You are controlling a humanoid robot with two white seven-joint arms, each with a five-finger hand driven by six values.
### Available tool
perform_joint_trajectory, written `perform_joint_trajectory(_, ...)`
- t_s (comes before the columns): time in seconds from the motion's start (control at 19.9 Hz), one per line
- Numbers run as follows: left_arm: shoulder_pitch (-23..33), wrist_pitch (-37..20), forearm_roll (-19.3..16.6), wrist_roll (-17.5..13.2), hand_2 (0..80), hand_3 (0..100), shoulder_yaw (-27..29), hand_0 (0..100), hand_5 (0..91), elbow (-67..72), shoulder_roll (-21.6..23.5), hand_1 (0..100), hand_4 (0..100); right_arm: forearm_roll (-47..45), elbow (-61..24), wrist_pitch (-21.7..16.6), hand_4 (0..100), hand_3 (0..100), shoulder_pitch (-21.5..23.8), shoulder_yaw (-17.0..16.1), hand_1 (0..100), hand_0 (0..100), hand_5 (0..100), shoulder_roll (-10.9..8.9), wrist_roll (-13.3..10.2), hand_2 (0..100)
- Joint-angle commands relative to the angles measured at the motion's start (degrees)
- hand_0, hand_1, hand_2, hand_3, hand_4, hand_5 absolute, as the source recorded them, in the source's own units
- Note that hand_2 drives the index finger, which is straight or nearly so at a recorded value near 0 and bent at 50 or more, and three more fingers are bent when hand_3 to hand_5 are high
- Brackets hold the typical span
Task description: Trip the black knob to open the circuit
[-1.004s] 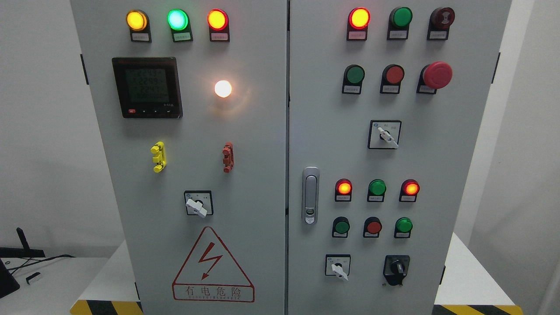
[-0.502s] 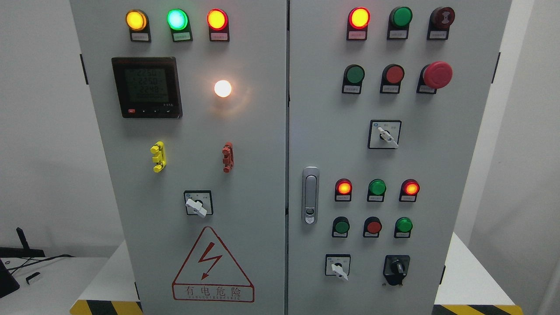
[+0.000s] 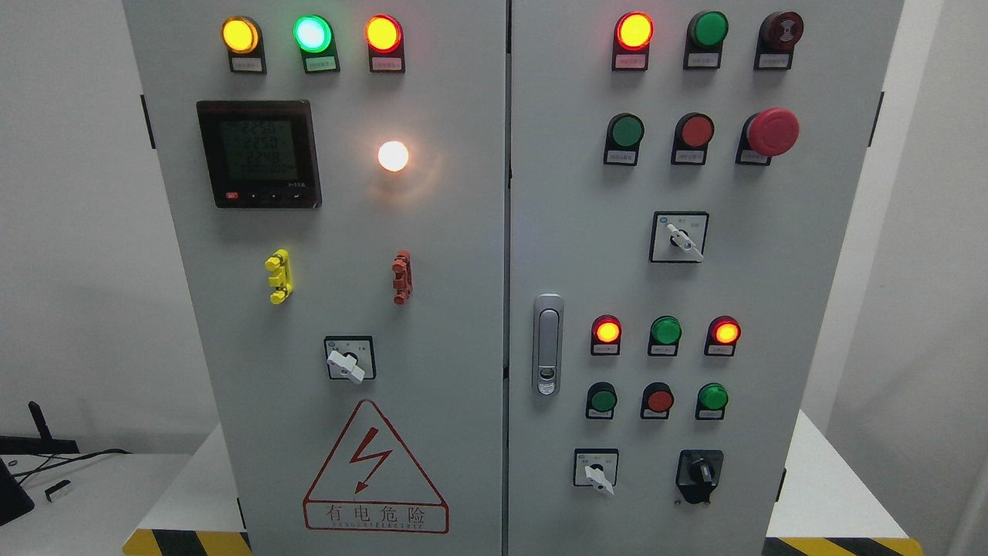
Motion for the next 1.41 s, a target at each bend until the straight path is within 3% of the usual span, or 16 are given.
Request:
perform_joint_trajectory(0.0, 0.0, 0.0, -1.8, 0.0, 0.0, 0, 0.0, 12, 0.0, 0.0, -0.1, 39, 0, -0.1, -1.7, 5.5, 90, 100, -12.6, -1.0, 59, 14, 87, -0.98, -1.2, 43)
perform_joint_trajectory(0.2, 0.0, 0.0, -1.8, 0.0, 0.0, 0, 0.0, 12, 0.0, 0.0, 0.0, 39, 0, 0.2, 0.6, 7.9, 93, 100, -17.6, -0.4, 67, 14, 88, -0.98, -1.7, 45)
perform_joint_trajectory(0.4, 0.0, 0.0, -1.8, 0.0, 0.0, 0, 0.0, 12, 0.0, 0.0, 0.0, 39, 0, 0.4, 3.4, 7.9, 96, 100, -20.1, 2.9, 69, 15, 89, -0.98, -3.3, 46)
perform_joint_trajectory(0.85, 0.0, 0.0, -1.8, 0.0, 0.0, 0, 0.0, 12, 0.0, 0.0, -0.1, 39, 0, 2.0, 7.5, 9.9, 99, 100, -25.8, 7.0, 76, 21, 92, -0.19, -3.6, 48)
perform_joint_trajectory(1.35, 0.0, 0.0, -1.8, 0.0, 0.0, 0, 0.0, 12, 0.0, 0.0, 0.0, 39, 0, 2.0, 11.5, 9.9, 99, 100, -30.8, 12.5, 77, 23, 93, -0.10, -7.2, 48)
